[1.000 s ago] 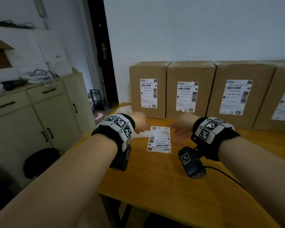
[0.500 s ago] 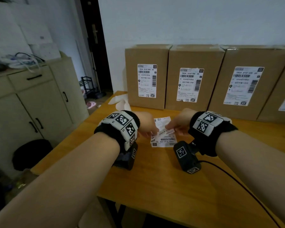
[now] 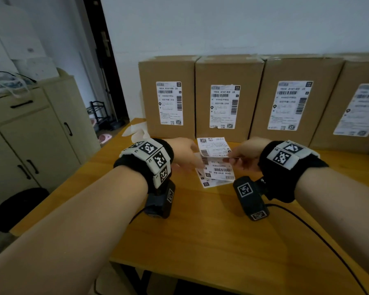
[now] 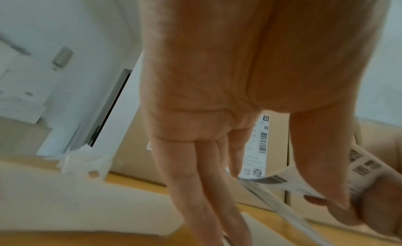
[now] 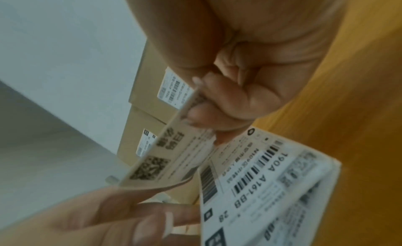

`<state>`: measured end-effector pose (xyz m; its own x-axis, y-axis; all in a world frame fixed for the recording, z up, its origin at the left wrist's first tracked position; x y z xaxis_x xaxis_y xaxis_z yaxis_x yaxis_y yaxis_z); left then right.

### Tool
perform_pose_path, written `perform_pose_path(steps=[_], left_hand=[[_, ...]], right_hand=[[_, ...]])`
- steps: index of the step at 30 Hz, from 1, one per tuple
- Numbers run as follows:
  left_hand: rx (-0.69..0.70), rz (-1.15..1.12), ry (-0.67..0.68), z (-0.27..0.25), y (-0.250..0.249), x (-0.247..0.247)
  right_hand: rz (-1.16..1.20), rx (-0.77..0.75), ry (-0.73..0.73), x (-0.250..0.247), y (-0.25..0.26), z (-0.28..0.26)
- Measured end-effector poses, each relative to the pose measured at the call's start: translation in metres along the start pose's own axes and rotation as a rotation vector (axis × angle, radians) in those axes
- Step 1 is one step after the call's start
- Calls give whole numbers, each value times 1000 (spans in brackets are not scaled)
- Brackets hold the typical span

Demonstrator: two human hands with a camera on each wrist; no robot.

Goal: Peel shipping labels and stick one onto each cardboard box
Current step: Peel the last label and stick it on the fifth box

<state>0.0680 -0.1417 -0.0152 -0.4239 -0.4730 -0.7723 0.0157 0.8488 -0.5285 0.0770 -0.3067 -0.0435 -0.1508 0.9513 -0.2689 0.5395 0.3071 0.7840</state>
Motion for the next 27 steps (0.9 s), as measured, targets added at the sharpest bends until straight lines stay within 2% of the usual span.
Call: perform_pose_path(steps=[4, 9, 11, 15, 17, 20, 23, 27], left_hand=[[35, -141, 6, 2, -12, -1], [50, -253, -11, 3, -19, -1], [69, -233, -56, 5, -21, -3], [91, -239, -230, 2, -25, -14], [109, -234, -289, 1, -26, -18], [179, -100, -333, -3, -33, -25], [224, -54, -242, -4, -38, -24], [180, -120, -50, 1, -34, -18]], right_hand=[[149, -15, 5, -9, -3, 3], [116, -65, 18, -12, -3, -3], [126, -78, 22, -15, -3, -4], [119, -98, 36, -17, -1, -11], [64, -129, -9, -21, 3, -16], [-28, -224, -111, -30, 11, -22], [-118, -309, -236, -38, 17, -28], [-298, -424, -359, -45, 27, -31]])
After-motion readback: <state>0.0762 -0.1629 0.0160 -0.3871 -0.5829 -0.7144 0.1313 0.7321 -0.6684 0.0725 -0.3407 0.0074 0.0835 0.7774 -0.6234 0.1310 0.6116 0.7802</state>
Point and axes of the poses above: each hand's wrist, its own z-axis towards the middle knuckle, its own x-axis out of the palm, y = z × x, the point moved 7 cm from there along z, towards the middle knuckle, and after that the axes turned 2 degrees about x, right-handed, at the moved point
